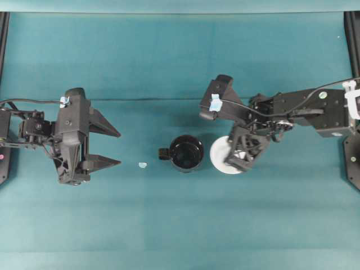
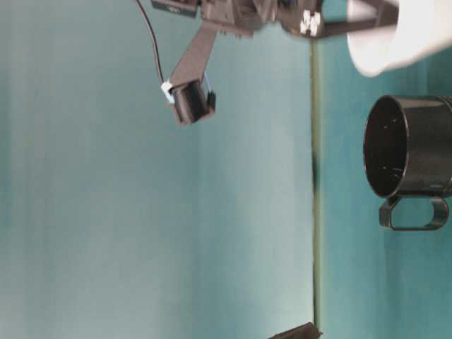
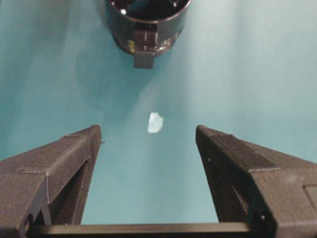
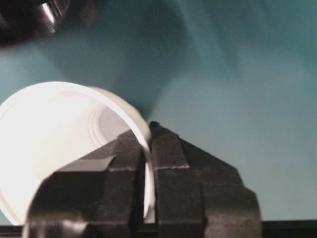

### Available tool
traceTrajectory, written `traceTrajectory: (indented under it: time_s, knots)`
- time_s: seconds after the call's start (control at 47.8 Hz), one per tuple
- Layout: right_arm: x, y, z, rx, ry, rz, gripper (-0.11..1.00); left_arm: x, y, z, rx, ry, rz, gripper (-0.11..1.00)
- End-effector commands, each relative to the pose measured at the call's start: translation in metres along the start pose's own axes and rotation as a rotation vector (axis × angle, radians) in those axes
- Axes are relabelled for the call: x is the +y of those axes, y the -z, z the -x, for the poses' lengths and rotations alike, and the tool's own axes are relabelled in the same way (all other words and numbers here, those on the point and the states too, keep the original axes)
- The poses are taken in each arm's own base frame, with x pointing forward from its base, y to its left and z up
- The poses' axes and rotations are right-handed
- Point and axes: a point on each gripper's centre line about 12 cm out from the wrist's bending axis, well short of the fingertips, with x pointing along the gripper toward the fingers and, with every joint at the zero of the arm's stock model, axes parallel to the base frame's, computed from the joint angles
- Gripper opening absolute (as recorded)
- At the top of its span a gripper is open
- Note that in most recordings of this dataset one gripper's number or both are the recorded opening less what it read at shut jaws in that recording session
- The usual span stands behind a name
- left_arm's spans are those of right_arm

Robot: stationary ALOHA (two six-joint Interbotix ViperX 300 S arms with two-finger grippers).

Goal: Put the paper cup into the moved cup holder.
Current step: 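Lift the white paper cup and carry it left over the holder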

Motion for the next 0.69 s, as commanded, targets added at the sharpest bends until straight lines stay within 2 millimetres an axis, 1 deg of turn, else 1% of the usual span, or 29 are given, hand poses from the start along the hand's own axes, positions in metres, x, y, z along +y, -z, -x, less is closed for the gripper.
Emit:
traceTrajectory:
  time_s: [0.0, 0.209, 0.293, 0.377, 0.502, 0.67]
  knots:
    - [0.002, -0.006, 0.026, -0.042, -0.020, -0.008, 0.03, -0.001, -0.007, 0.002, -0.023, 0.003, -0.002, 0.77]
    - [-0.003, -0.011, 0.062, -0.077, -0.060, -0.059, 0.03, -0.001, -0.008, 0.002, -0.026, 0.003, 0.001, 0.77]
    - [0.000, -0.017, 0.077, -0.101, -0.086, -0.069, 0.03, -0.001, -0.008, 0.002, -0.026, 0.003, -0.001, 0.77]
    - [0.004, -0.028, 0.088, -0.135, -0.101, -0.067, 0.03, -0.001, -0.007, 0.002, -0.024, 0.003, -0.001, 0.77]
    - [0.014, -0.046, 0.098, -0.173, -0.117, -0.057, 0.03, -0.001, -0.007, 0.002, -0.024, 0.003, -0.001, 0.77]
    - [0.028, -0.069, 0.097, -0.191, -0.128, -0.030, 0.03, -0.001, -0.007, 0.002, -0.024, 0.003, -0.001, 0.77]
